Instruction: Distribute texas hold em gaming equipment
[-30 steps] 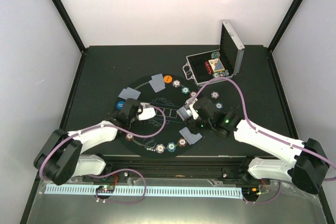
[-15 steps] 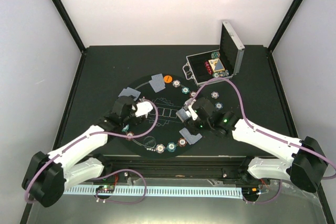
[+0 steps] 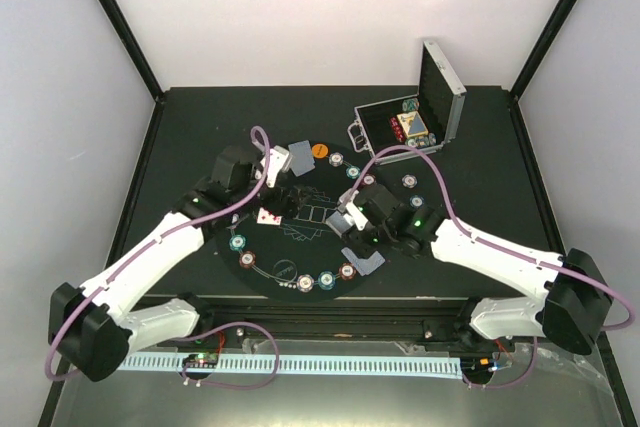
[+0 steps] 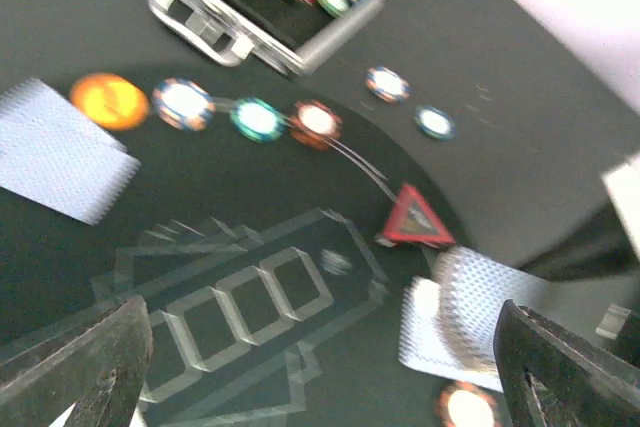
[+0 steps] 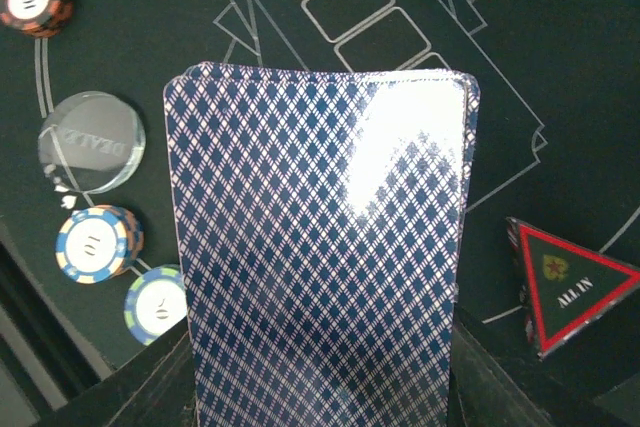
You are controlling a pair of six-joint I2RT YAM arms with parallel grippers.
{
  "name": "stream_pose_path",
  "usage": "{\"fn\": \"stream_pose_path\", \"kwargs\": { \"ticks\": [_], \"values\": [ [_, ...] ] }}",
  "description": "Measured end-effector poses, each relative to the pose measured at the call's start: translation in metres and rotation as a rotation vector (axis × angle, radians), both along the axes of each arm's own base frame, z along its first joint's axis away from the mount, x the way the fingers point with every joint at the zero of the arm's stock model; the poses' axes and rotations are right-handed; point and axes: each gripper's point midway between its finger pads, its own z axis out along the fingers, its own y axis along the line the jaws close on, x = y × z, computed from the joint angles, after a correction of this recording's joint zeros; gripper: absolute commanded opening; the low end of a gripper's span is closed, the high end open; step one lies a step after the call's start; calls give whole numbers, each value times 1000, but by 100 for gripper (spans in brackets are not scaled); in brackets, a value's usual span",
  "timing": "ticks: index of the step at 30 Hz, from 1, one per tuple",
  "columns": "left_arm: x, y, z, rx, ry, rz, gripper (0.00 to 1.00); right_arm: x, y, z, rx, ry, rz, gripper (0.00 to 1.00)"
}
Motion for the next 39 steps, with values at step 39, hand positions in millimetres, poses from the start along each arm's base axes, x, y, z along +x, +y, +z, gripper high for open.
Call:
{"fn": "stream_pose_path", "kwargs": {
  "ticks": [39],
  "values": [
    [-82,-55,-107,-323,980,-341,57,-38,30,-7,-17,45,192,56]
  ]
}}
